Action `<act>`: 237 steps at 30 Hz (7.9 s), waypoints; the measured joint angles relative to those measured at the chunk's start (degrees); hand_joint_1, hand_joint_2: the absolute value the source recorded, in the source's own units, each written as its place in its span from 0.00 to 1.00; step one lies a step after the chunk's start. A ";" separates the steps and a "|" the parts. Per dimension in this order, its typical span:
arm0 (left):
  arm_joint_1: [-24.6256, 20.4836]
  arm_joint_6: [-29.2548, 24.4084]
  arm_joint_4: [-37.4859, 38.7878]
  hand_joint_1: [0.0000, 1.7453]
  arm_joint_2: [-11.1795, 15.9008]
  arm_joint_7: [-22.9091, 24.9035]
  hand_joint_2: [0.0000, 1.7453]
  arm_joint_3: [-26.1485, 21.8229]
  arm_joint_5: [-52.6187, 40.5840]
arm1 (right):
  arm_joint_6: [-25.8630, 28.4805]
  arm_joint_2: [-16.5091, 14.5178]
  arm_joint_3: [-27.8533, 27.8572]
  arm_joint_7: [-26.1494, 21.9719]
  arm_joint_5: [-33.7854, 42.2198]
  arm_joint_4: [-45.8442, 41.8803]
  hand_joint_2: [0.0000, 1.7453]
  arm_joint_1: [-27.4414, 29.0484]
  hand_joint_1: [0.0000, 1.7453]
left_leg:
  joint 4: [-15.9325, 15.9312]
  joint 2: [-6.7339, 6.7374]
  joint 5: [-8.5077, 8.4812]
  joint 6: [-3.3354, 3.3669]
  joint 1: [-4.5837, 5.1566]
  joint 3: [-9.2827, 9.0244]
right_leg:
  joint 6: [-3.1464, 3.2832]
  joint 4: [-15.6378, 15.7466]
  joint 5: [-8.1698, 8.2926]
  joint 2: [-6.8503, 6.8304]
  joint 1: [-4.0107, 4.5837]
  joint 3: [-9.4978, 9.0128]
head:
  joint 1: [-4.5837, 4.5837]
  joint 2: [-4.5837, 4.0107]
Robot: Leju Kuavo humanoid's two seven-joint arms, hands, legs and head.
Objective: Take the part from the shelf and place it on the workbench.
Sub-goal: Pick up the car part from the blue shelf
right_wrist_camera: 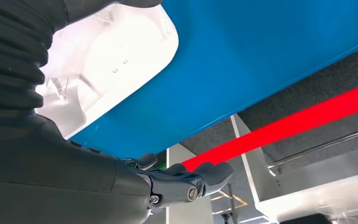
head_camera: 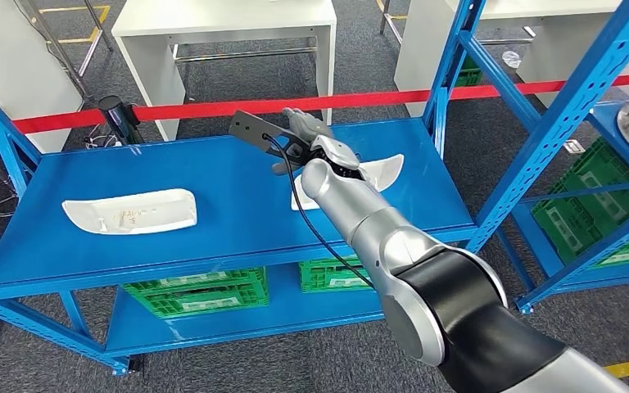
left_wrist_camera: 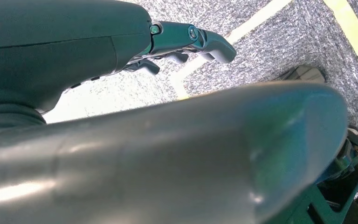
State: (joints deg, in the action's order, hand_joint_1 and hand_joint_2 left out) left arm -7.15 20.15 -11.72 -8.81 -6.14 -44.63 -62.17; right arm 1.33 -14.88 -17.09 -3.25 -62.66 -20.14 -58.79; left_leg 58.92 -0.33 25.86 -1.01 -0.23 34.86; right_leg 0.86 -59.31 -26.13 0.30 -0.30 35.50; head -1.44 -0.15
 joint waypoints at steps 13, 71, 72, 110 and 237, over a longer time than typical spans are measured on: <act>-0.11 0.00 0.04 0.00 -0.38 0.09 0.00 0.00 -0.67 | -0.02 0.97 -2.13 0.66 0.16 -0.92 1.00 1.97 0.00 | 0.00 0.02 0.00 0.00 0.00 0.00 | 0.00 0.00 0.00 0.01 0.00 0.01 | 0.00 0.00; 0.03 0.00 0.14 0.00 -1.49 1.35 0.00 0.00 -1.10 | 4.60 4.72 -11.19 7.81 13.57 -11.07 1.00 12.57 0.00 | 0.00 0.00 0.04 0.04 0.00 0.01 | 0.00 0.02 -0.04 -0.02 -0.01 0.00 | 0.00 0.00; 0.04 0.00 0.15 0.00 -1.53 1.35 0.00 0.00 -1.06 | 4.80 5.02 -11.19 7.67 13.87 -11.47 1.00 13.24 0.00 | 0.00 0.01 0.04 0.04 0.00 0.01 | 0.00 0.02 -0.05 -0.02 -0.01 0.00 | -0.01 0.00; 1.88 0.00 0.27 0.00 -2.27 -0.01 0.00 -0.79 0.10 | 13.09 11.99 -8.85 9.30 8.73 -31.48 1.00 32.03 0.00 | 0.00 -0.01 0.16 0.10 0.01 0.02 | -0.12 0.03 -0.20 -0.03 -0.02 -0.01 | 0.00 0.00; 2.25 0.00 0.35 0.00 -2.08 2.81 0.00 -3.34 -3.24 | 18.89 2.96 -3.77 4.53 -7.21 -0.48 1.00 5.96 0.00 | -0.10 -0.06 -0.26 0.42 0.30 0.24 | -0.37 -0.04 0.14 -0.01 -0.30 0.24 | 0.00 0.00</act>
State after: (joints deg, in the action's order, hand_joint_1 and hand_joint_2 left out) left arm -4.90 20.15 -11.37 -10.88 -3.33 -47.98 -65.40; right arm 20.22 -11.92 -20.86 1.28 -69.87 -20.61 -52.83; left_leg 58.82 -0.39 25.59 -0.59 0.07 35.10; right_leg 0.48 -59.35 -25.99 0.29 -0.61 35.74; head -1.44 -0.15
